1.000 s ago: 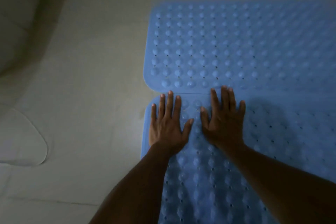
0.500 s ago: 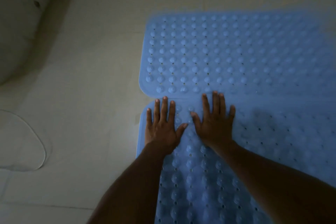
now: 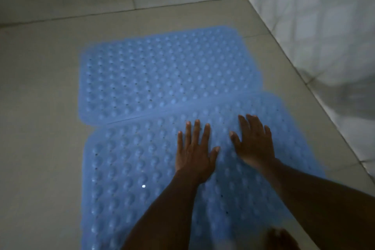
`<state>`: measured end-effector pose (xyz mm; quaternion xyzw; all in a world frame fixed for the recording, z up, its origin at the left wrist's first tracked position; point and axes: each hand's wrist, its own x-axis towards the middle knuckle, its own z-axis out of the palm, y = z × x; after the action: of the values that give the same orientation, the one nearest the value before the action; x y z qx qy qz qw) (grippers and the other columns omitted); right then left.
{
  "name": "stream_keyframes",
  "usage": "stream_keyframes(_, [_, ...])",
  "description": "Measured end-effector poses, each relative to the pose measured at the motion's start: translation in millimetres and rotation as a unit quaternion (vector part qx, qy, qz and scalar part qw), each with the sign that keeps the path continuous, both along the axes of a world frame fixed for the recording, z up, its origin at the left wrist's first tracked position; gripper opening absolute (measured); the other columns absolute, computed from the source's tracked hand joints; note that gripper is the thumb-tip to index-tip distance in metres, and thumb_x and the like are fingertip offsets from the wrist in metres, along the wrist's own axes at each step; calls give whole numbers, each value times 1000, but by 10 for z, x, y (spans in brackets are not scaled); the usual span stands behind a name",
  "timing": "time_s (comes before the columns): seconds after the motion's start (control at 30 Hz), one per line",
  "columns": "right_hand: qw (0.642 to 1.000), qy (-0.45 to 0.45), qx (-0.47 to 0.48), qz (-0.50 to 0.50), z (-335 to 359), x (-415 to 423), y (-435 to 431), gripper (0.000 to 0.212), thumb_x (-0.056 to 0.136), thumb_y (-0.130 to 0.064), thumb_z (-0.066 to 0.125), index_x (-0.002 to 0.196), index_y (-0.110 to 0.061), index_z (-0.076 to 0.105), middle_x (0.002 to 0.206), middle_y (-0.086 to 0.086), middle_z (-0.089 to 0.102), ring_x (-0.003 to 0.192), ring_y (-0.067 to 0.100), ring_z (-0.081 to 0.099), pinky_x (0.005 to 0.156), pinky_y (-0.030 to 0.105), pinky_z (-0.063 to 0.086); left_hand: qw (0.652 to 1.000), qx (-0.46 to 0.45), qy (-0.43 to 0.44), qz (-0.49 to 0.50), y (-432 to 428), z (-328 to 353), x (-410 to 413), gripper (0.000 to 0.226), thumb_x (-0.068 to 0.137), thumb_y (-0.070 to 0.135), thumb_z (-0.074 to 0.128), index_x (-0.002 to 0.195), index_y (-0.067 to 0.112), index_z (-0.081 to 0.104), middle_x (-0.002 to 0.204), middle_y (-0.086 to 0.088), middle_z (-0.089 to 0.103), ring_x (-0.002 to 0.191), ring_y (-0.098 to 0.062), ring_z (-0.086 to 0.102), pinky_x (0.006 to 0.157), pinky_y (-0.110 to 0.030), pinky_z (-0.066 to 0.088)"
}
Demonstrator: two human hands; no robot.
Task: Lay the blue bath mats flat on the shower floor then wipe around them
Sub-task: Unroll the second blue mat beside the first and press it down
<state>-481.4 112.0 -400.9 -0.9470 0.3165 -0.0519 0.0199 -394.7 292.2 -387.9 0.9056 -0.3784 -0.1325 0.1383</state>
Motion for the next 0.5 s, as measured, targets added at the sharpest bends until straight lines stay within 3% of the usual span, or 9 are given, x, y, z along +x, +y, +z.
stream_keyframes(0.13, [999, 12, -10, -43, -47, -498, -276, 64, 95, -53, 39, 142, -12, 51, 145, 19, 51, 138, 37, 44, 104, 55, 39, 997, 28, 15, -74, -393, -110, -448, 76, 95, 61, 13, 162, 27, 6, 171, -6, -7, 155, -31, -17, 124, -52, -10])
stream_keyframes(0.3, [998, 32, 1, -59, -172, -878, -472, 67, 97, -55, 32, 146, -13, 45, 152, 17, 43, 143, 37, 37, 107, 54, 35, 995, 39, 2, -90, -583, -381, -755, 71, 100, 61, 26, 162, 26, 17, 171, -10, 2, 157, -33, -6, 123, -59, 4])
stream_keyframes(0.5, [997, 43, 3, -65, -254, -935, -508, 75, 93, -64, 38, 153, -19, 34, 160, 9, 31, 150, 30, 25, 114, 51, 25, 992, 72, -21, -103, -606, -370, -769, 84, 96, 74, 24, 163, 26, 7, 170, -12, -10, 156, -33, -15, 123, -60, -2])
